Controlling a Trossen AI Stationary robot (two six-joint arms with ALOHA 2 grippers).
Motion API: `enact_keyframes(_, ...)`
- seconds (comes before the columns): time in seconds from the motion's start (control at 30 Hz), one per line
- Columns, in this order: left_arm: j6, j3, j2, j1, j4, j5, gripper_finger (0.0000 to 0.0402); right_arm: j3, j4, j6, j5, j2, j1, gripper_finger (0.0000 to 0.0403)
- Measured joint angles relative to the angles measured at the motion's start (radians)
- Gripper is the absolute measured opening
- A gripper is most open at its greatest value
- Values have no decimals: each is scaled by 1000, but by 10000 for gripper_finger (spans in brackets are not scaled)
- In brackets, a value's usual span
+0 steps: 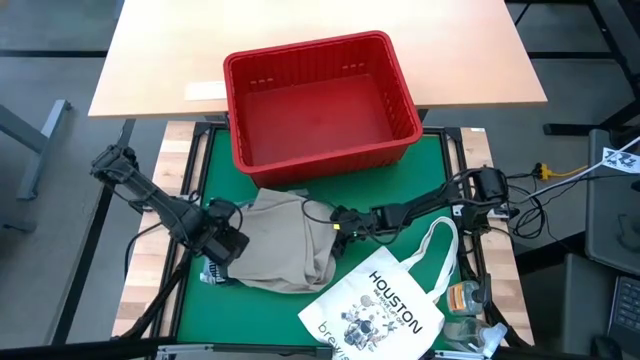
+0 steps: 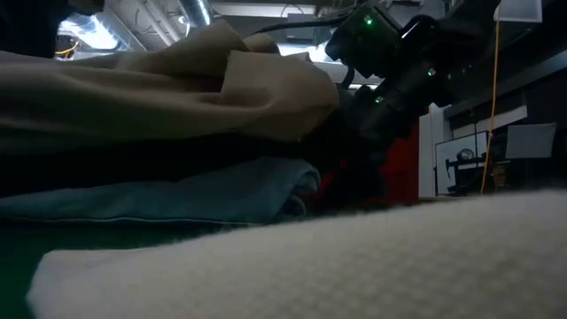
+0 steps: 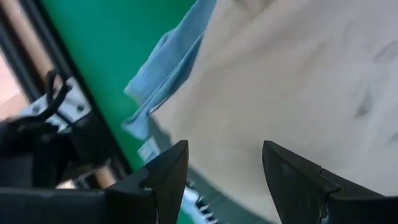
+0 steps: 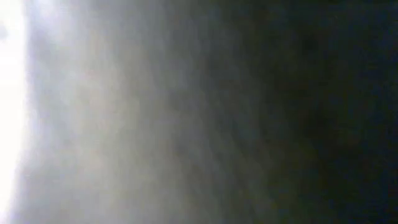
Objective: Fold Laundry from Bin
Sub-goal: Put the stacked clothes into the red bin
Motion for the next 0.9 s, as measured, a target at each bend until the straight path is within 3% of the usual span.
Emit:
enact_keyframes(0.17, -85, -5, 9, -61, -17, 54, 199, 0, 47, 27, -34, 16, 0, 308)
enact_keyframes(0.53, -236, -5, 112, -174, 1, 50, 199, -2, 157, 50, -92, 23, 0, 308)
enact_keyframes(0.9, -188, -5, 320, -178, 80, 43, 199, -2, 163, 72, -87, 23, 15, 308)
